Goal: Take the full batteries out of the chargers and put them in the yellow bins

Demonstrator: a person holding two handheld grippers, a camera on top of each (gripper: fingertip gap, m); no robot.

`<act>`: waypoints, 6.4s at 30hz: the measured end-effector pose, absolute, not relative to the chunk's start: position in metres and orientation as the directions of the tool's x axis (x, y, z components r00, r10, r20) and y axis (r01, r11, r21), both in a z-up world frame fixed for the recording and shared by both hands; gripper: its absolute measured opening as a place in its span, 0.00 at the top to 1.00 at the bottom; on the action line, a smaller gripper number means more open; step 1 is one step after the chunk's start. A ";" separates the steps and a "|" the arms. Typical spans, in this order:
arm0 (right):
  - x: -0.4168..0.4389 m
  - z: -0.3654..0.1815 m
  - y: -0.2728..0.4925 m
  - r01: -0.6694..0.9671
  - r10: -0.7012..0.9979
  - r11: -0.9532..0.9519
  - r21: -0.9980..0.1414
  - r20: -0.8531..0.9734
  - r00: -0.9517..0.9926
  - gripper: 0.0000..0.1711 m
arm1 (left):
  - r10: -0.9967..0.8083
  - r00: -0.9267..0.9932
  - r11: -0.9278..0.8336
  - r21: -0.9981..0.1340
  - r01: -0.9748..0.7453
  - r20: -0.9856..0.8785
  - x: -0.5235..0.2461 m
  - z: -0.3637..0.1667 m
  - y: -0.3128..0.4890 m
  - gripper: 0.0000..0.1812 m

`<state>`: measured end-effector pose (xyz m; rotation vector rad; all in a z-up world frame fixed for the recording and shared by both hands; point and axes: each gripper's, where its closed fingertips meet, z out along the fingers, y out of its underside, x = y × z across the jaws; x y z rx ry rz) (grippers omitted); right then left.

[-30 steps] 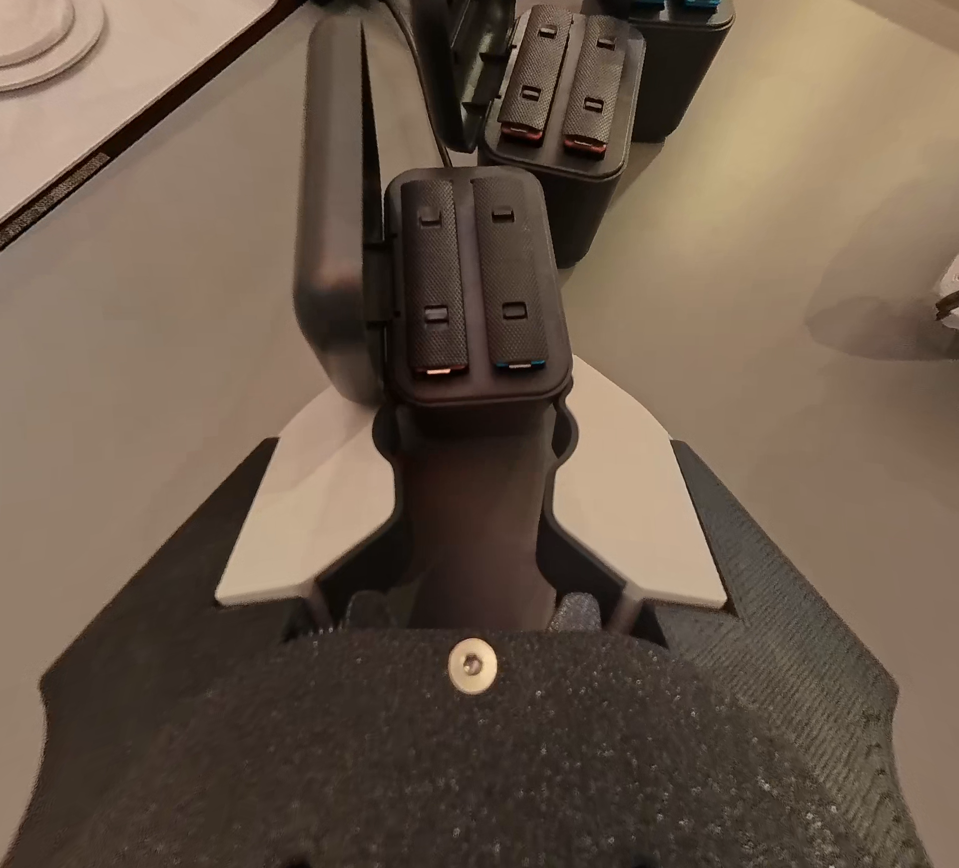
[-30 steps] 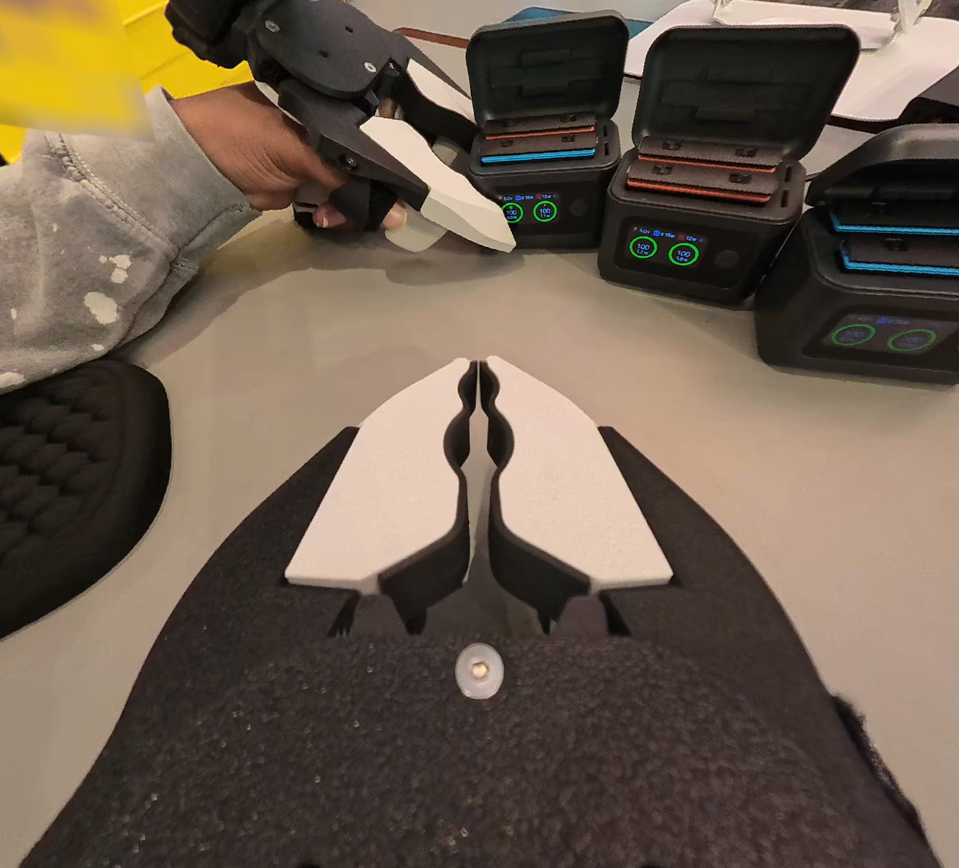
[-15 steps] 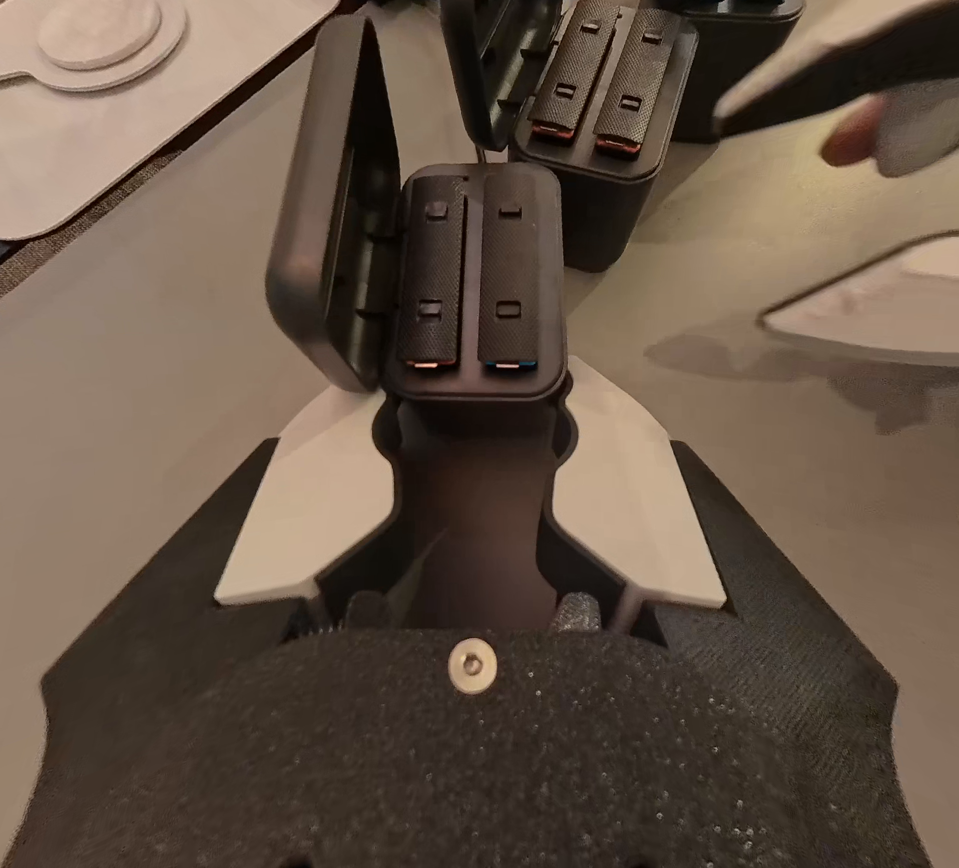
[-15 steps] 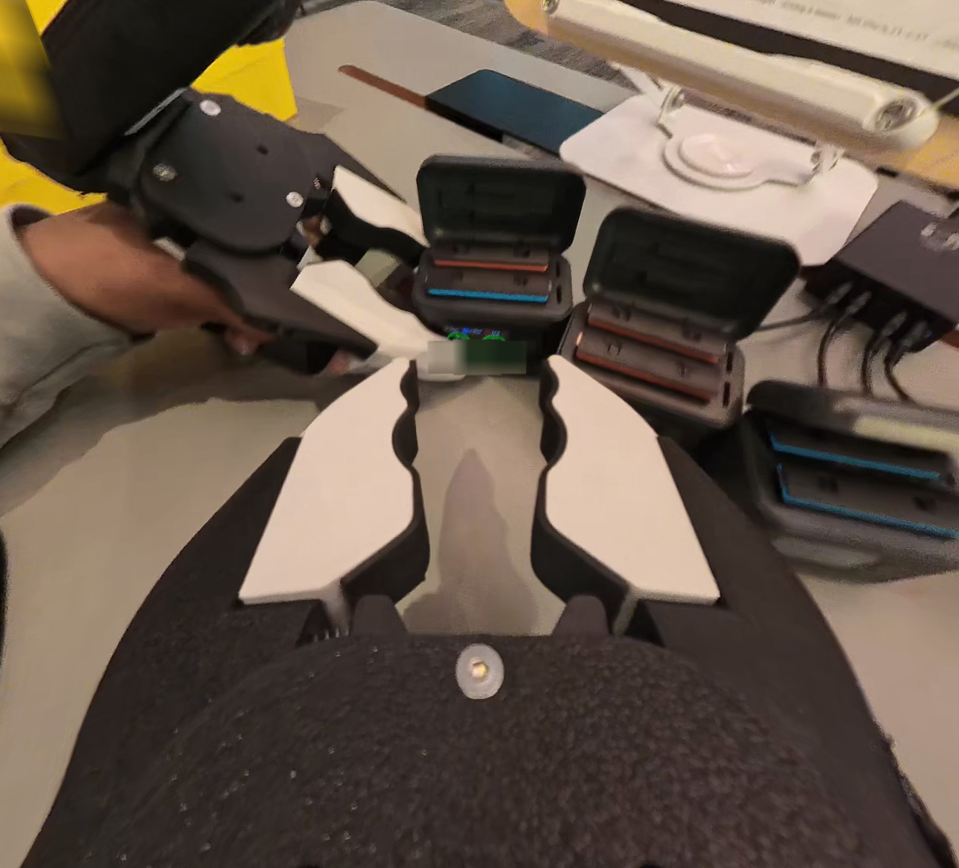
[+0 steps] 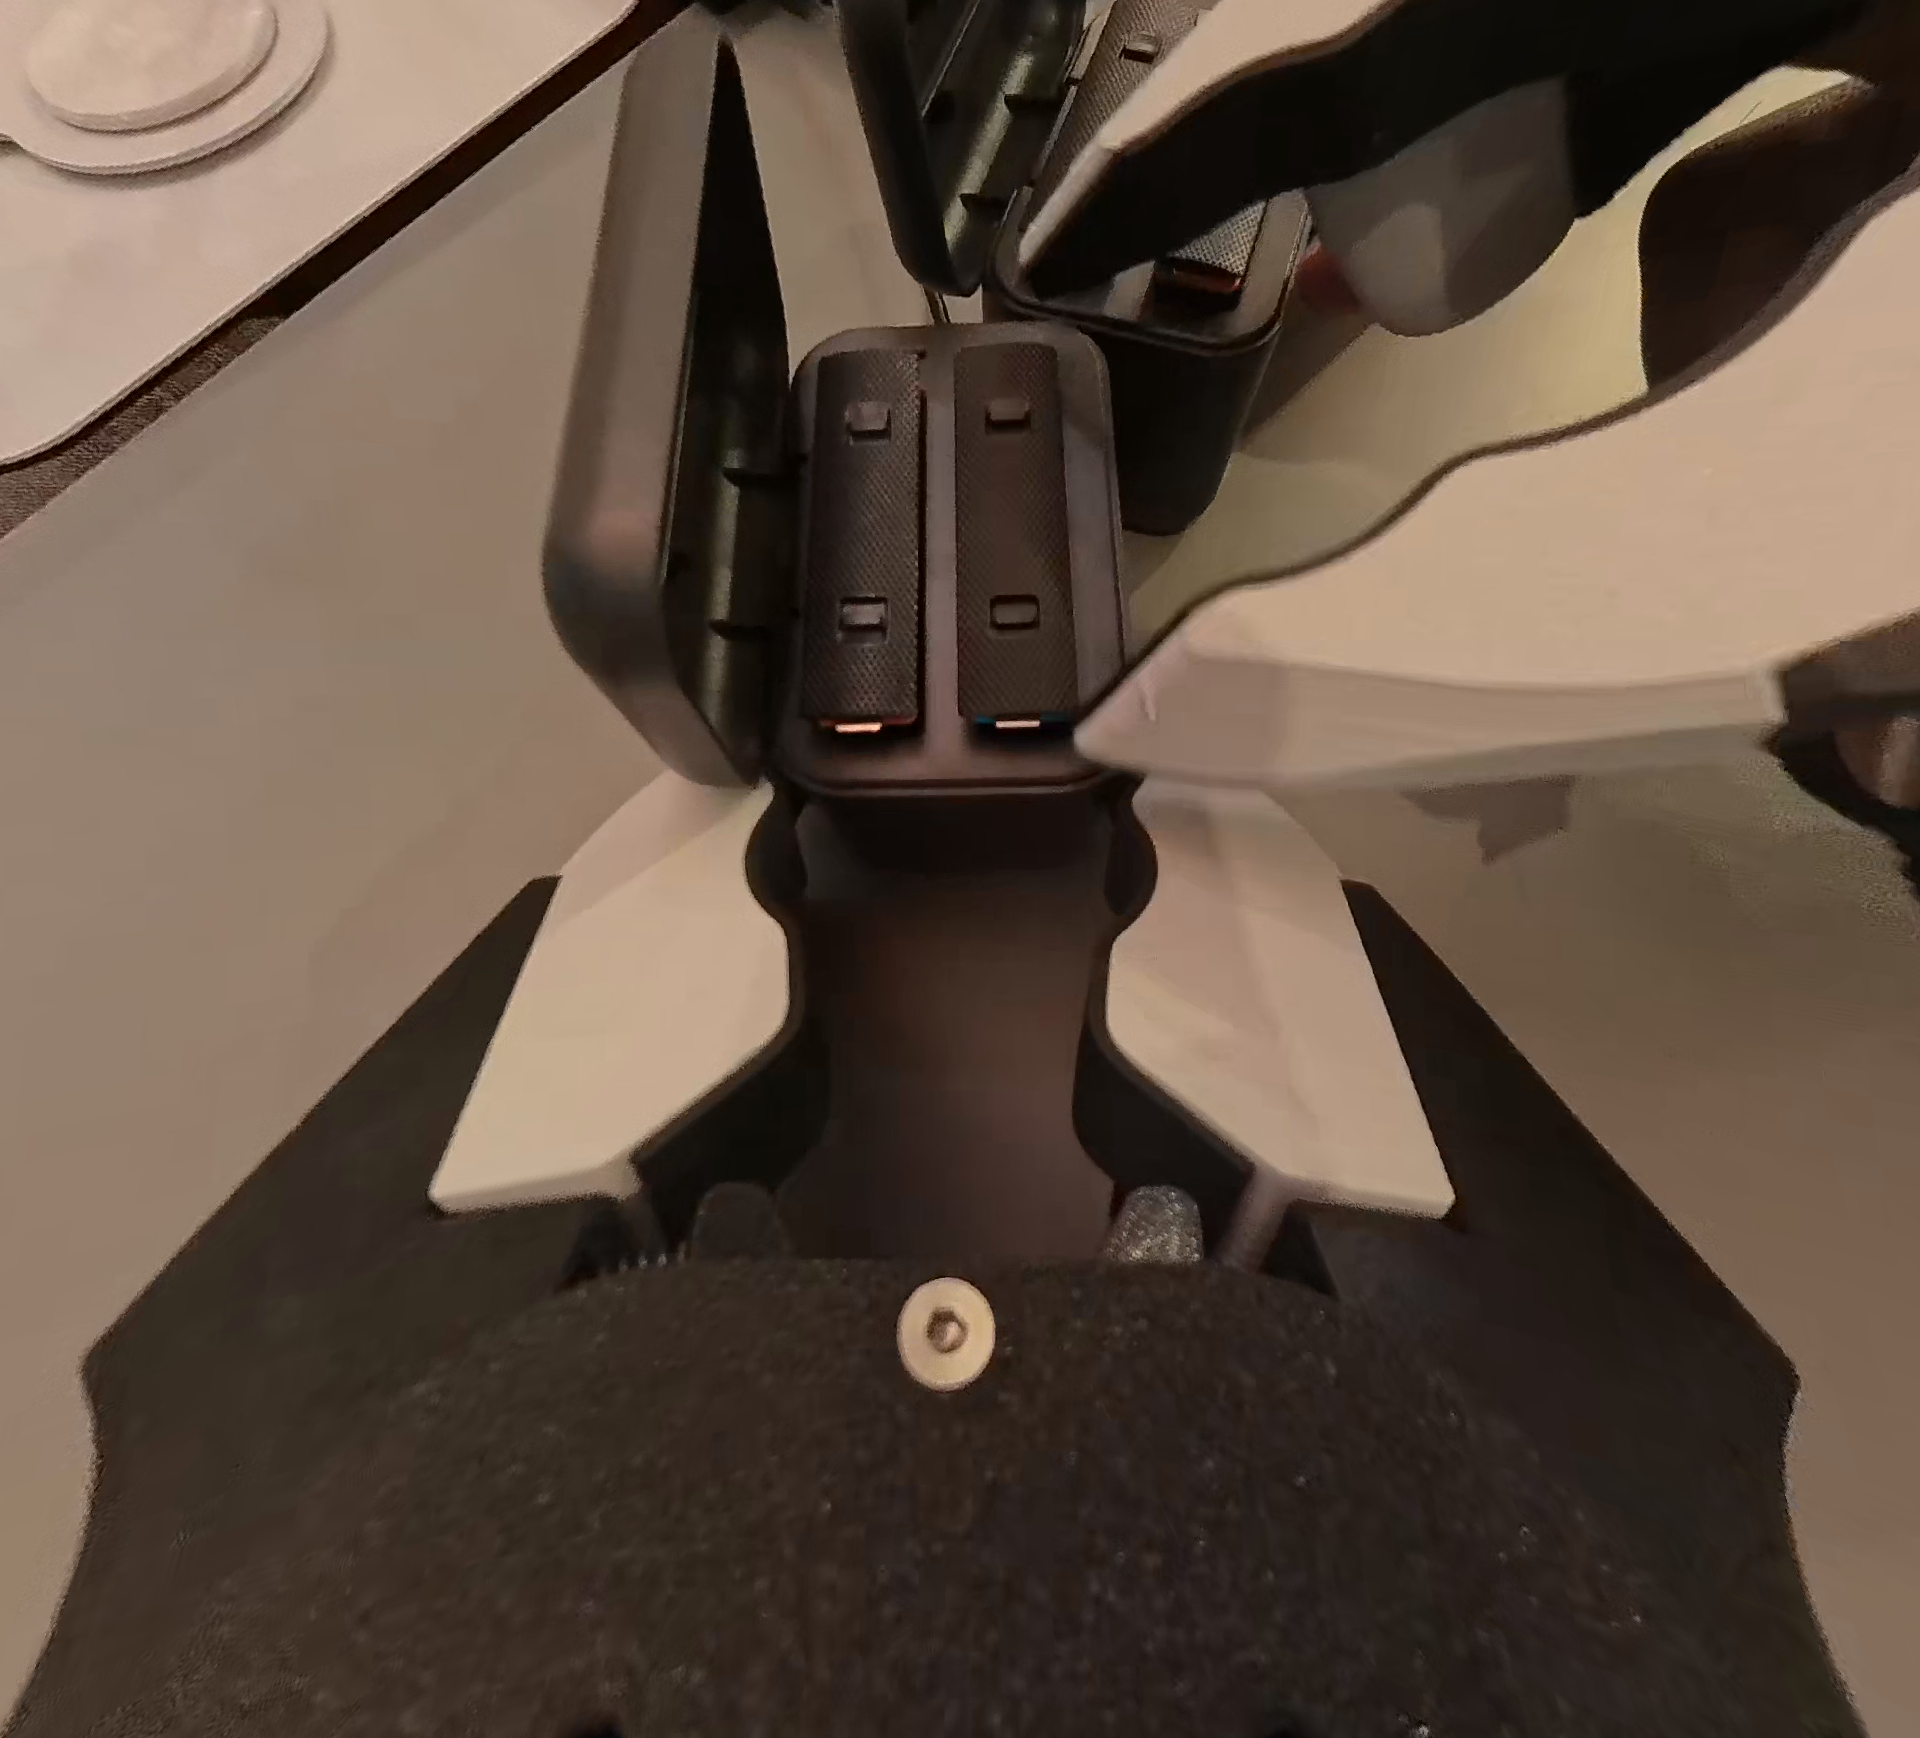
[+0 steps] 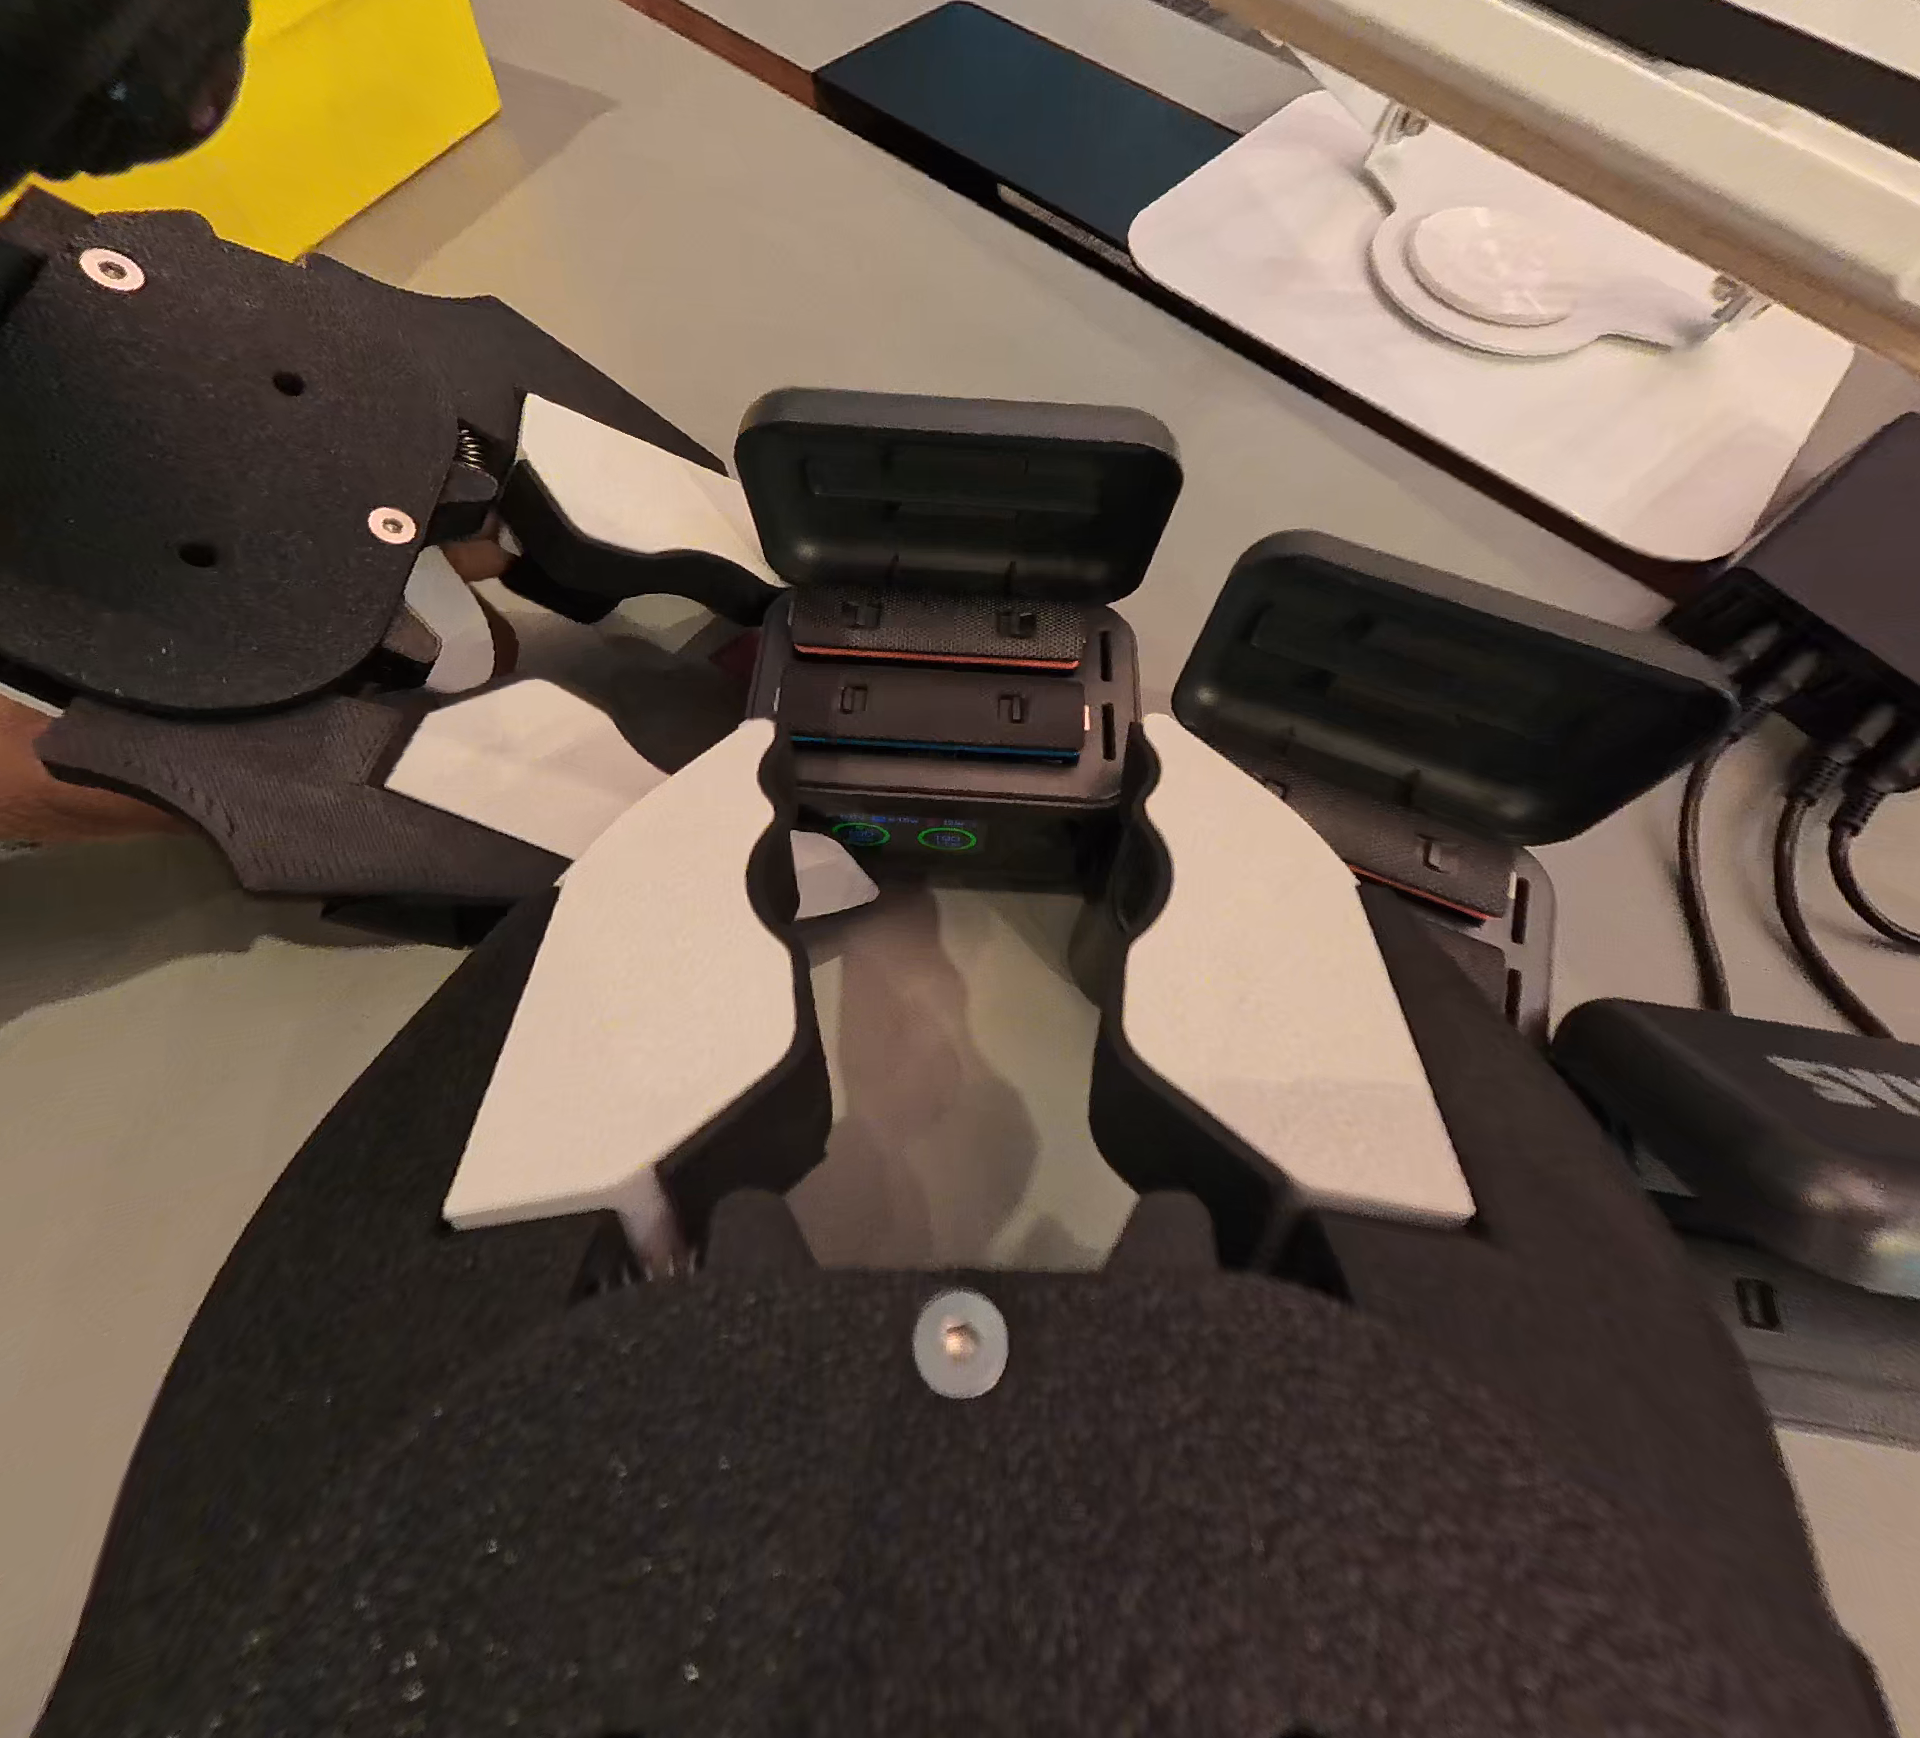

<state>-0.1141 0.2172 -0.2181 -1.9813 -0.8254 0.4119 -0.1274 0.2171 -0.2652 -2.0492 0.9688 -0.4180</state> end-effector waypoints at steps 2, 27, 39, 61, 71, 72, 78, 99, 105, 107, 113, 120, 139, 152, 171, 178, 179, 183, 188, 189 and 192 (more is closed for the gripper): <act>-0.120 -0.217 0.214 0.360 0.710 -0.390 -0.847 -0.027 0.704 0.60 | -0.755 0.654 -0.374 -0.788 -0.490 -0.048 -0.127 -0.265 0.217 0.69; -0.124 -0.220 0.224 0.316 0.630 -0.382 -0.869 0.005 0.776 0.66 | -0.758 0.652 -0.400 -0.792 -0.462 0.003 -0.127 -0.265 0.216 0.69; -0.110 -0.138 0.224 0.205 0.646 -0.262 -0.943 -0.013 0.763 0.66 | -0.757 0.654 -0.400 -0.790 -0.465 -0.002 -0.127 -0.265 0.216 0.68; -0.044 -0.107 0.142 -0.257 0.610 -0.414 -0.873 -0.476 0.634 0.66 | -0.758 0.603 0.082 -0.954 -0.290 -0.248 -0.084 -0.141 0.132 0.73; -0.066 -0.108 0.107 -0.296 0.643 -0.495 -0.817 -0.573 0.508 0.66 | -0.719 0.601 0.241 -0.936 -0.255 -0.349 -0.068 -0.132 0.097 0.94; -0.066 -0.108 0.104 -0.283 0.655 -0.497 -0.820 -0.569 0.498 0.66 | -0.726 0.591 0.250 -0.935 -0.251 -0.353 -0.069 -0.132 0.095 0.94; -0.055 -0.106 0.082 0.103 0.870 -0.273 -0.957 -0.199 0.451 0.68 | -0.829 0.508 0.197 -0.972 -0.127 -0.234 -0.072 -0.130 0.081 0.94; -0.047 -0.126 0.052 0.747 0.904 0.326 -0.579 0.423 -0.067 0.91 | -0.919 0.352 0.157 -0.984 -0.084 -0.177 -0.052 -0.143 0.055 0.90; 0.029 -0.068 0.092 0.837 0.856 0.262 -0.480 0.516 0.028 0.92 | -0.885 0.440 0.100 -0.985 -0.137 -0.151 -0.061 -0.156 0.074 0.82; 0.071 -0.044 0.110 0.882 0.828 0.199 -0.427 0.555 0.082 0.92 | -0.876 0.459 0.088 -0.986 -0.142 -0.145 -0.063 -0.159 0.079 0.83; 0.215 -0.019 0.140 0.977 0.783 -0.049 -0.207 0.599 0.166 0.92 | -0.867 0.470 0.080 -0.978 -0.193 -0.163 -0.063 -0.173 0.084 0.84; 0.328 -0.093 0.104 0.980 0.897 -0.196 0.016 0.407 0.173 0.92 | -0.853 0.494 0.063 -0.973 -0.221 -0.168 -0.065 -0.182 0.091 0.86; 0.364 -0.227 0.047 0.991 0.975 -0.083 0.108 0.213 0.059 0.91 | -0.833 0.513 0.045 -0.950 -0.307 -0.206 -0.061 -0.202 0.096 0.88; 0.364 -0.233 0.057 0.989 0.961 -0.107 0.100 0.266 0.078 0.88 | -0.827 0.520 0.043 -0.946 -0.322 -0.215 -0.063 -0.205 0.098 0.88; 0.373 -0.170 0.076 0.973 0.874 -0.231 0.010 0.442 0.204 0.87 | -0.587 0.801 -0.196 -0.939 -0.284 -0.119 -0.118 -0.217 0.156 0.76; 0.300 -0.096 0.109 0.916 0.715 -0.211 -0.340 0.586 0.382 0.82 | -0.490 0.871 -0.388 -0.883 -0.263 -0.044 -0.143 -0.239 0.198 0.54; 0.283 -0.092 0.111 0.897 0.707 -0.195 -0.397 0.577 0.409 0.80 | -0.491 0.870 -0.414 -0.870 -0.268 -0.034 -0.143 -0.243 0.202 0.53; 0.213 -0.086 0.117 0.807 0.714 -0.126 -0.577 0.512 0.477 0.77 | -0.499 0.867 -0.480 -0.828 -0.288 -0.012 -0.140 -0.255 0.216 0.47; 0.134 -0.094 0.123 0.695 0.765 -0.075 -0.715 0.406 0.500 0.77 | -0.526 0.851 -0.506 -0.807 -0.304 0.009 -0.135 -0.261 0.230 0.48; 0.120 -0.096 0.125 0.673 0.772 -0.069 -0.736 0.388 0.504 0.77 | -0.529 0.848 -0.508 -0.807 -0.302 0.016 -0.134 -0.261 0.232 0.49; 0.076 -0.103 0.134 0.612 0.795 -0.064 -0.788 0.331 0.509 0.77 | -0.544 0.839 -0.502 -0.809 -0.305 0.022 -0.131 -0.260 0.236 0.53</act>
